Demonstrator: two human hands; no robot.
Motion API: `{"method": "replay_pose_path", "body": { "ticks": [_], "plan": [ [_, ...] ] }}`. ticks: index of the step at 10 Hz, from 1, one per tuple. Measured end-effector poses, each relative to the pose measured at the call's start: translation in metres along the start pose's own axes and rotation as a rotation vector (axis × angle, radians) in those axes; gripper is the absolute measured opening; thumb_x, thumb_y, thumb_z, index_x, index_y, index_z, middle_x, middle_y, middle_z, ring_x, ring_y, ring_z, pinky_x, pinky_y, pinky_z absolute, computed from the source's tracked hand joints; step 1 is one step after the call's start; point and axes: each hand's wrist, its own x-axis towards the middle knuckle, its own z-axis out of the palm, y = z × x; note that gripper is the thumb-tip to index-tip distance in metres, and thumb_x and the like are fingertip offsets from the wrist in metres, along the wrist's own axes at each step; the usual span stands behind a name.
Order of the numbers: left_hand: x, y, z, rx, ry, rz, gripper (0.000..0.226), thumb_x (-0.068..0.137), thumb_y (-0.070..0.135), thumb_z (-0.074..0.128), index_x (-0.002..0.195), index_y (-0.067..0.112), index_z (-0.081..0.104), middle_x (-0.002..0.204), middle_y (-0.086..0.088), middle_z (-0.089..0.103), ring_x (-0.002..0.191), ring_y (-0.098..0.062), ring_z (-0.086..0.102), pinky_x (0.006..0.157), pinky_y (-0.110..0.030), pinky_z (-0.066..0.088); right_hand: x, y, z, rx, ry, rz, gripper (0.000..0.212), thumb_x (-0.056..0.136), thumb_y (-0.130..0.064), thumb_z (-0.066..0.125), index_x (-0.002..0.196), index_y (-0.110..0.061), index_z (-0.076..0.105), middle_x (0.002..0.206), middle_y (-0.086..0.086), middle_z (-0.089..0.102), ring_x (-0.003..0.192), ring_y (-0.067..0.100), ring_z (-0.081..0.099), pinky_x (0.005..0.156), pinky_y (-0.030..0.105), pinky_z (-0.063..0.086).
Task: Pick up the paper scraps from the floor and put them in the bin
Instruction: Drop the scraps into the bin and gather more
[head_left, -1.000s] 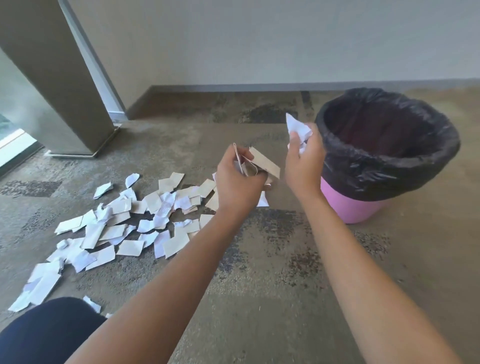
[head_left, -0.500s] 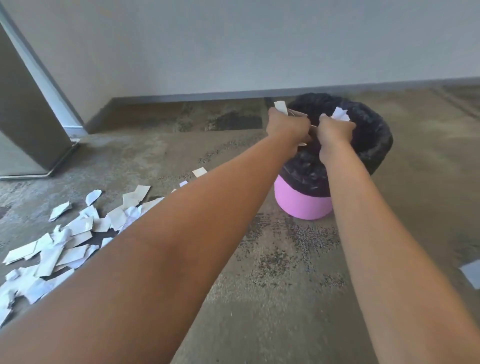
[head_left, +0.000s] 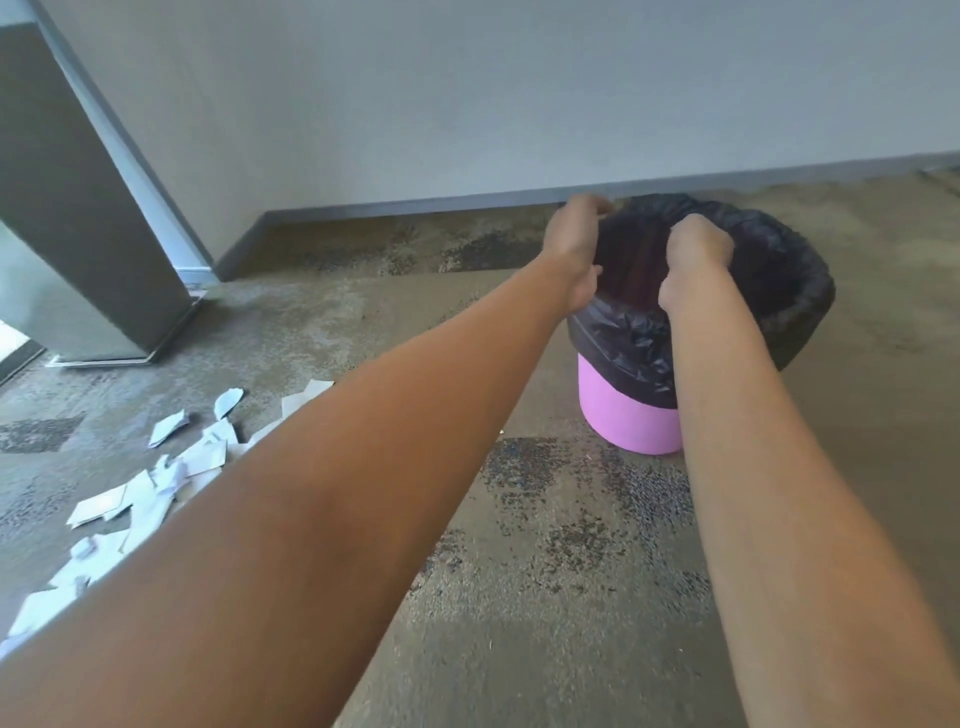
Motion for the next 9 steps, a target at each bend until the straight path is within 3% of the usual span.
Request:
{"method": "replay_pose_path", "body": {
  "ticks": [1,2,3,4,5,6,7,8,9],
  "plan": [
    [0.012,-0.011,-0.024,-0.021,0.048,0.080,0.034,0.098,0.014,0.043,0.131,0.006,0.051,0.135,-0.011,0.049,0.125,-0.023,0.043,0.105,-0.043,0.036,0.017,0.010,0.009,-0.009,0.040,-0.037,0.020,0.100,-0.017,0.041,0.118,-0.020,0.048,0.077,-0.009,0.042,0.092,0.015,0.048,0.075,0.024,0.041],
    [0.011,-0.035,-0.060,0.081,0.221,0.122,0.028,0.093,0.013,0.052,0.120,0.009,0.059,0.116,-0.002,0.056,0.103,-0.016,0.049,0.093,-0.037,0.045,0.016,0.016,0.025,-0.012,0.180,-0.210,0.020,0.096,-0.008,0.045,0.114,-0.012,0.053,0.105,-0.001,0.060,0.093,0.012,0.053,0.065,0.014,0.043],
    [0.000,-0.067,-0.097,0.230,0.299,0.088,0.033,0.090,0.013,0.058,0.123,0.011,0.058,0.121,-0.004,0.059,0.102,-0.017,0.051,0.094,-0.035,0.046,0.008,0.022,0.042,-0.072,0.234,-0.347,0.025,0.094,-0.005,0.046,0.118,-0.011,0.054,0.123,0.003,0.057,0.102,0.010,0.057,0.071,0.010,0.044],
    [-0.014,-0.116,-0.159,0.497,0.365,0.000,0.044,0.087,0.011,0.059,0.130,0.011,0.051,0.132,-0.007,0.055,0.103,-0.023,0.056,0.078,-0.028,0.042,-0.010,0.039,0.074,-0.129,0.177,-0.527,0.027,0.090,0.000,0.047,0.112,-0.012,0.056,0.119,0.001,0.056,0.106,0.010,0.057,0.081,0.006,0.042],
    [-0.028,-0.146,-0.207,0.759,0.387,-0.070,0.050,0.086,0.016,0.061,0.133,0.013,0.047,0.134,-0.006,0.051,0.109,-0.026,0.056,0.078,-0.030,0.044,-0.022,0.063,0.092,-0.198,0.088,-0.597,0.027,0.087,0.000,0.048,0.110,-0.009,0.058,0.112,-0.001,0.055,0.099,0.009,0.055,0.079,0.004,0.040],
    [-0.054,-0.188,-0.276,1.234,0.462,-0.227,0.063,0.081,0.027,0.063,0.139,0.018,0.039,0.140,-0.007,0.042,0.127,-0.028,0.045,0.100,-0.045,0.042,-0.032,0.119,0.110,-0.357,-0.075,-0.571,0.028,0.085,0.000,0.048,0.110,-0.008,0.059,0.110,0.000,0.058,0.096,0.010,0.055,0.072,0.003,0.036],
    [-0.073,-0.205,-0.307,1.354,0.547,-0.245,0.070,0.081,0.035,0.063,0.143,0.019,0.034,0.145,-0.008,0.036,0.136,-0.029,0.034,0.110,-0.053,0.032,-0.033,0.162,0.116,-0.460,-0.190,-0.520,0.027,0.086,-0.002,0.048,0.110,-0.009,0.058,0.113,0.004,0.060,0.102,0.016,0.058,0.078,0.012,0.038],
    [-0.090,-0.211,-0.340,1.304,0.624,-0.285,0.086,0.080,0.053,0.064,0.147,0.017,0.025,0.155,-0.009,0.022,0.145,-0.031,0.019,0.112,-0.059,0.023,-0.036,0.224,0.127,-0.679,-0.362,-0.397,0.029,0.087,-0.007,0.052,0.115,-0.008,0.057,0.121,0.010,0.058,0.111,0.024,0.057,0.084,0.023,0.039],
    [-0.096,-0.212,-0.357,1.310,0.595,-0.342,0.096,0.078,0.059,0.063,0.151,0.018,0.016,0.159,-0.008,0.012,0.148,-0.033,0.010,0.112,-0.060,0.021,-0.042,0.260,0.133,-0.888,-0.523,-0.278,0.038,0.088,-0.014,0.057,0.125,-0.008,0.052,0.129,0.011,0.054,0.117,0.028,0.054,0.086,0.027,0.040]
  ]
}}
